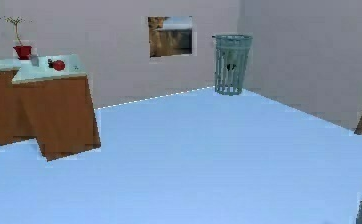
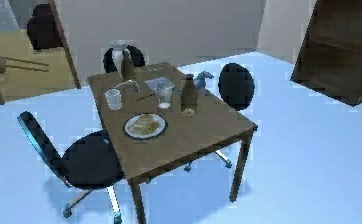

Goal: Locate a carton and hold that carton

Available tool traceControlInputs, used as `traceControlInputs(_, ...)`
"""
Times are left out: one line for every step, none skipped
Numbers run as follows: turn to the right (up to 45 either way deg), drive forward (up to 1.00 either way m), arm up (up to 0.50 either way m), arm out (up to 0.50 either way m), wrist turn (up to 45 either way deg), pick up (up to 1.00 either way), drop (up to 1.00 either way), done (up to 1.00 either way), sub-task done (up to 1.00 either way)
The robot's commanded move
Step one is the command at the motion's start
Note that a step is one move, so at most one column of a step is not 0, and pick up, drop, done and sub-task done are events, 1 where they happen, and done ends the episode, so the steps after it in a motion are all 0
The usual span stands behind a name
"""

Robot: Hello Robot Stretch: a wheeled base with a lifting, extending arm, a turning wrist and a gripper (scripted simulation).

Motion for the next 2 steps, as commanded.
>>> traceControlInputs(9.0, 0.00, 0.00, 0.00, 0.0, 0.00, 0.00, 0.00, 0.00)
traceControlInputs(0.0, 1.00, 0.00, 0.00, 0.0, 0.00, 0.00, 0.00, 0.00)
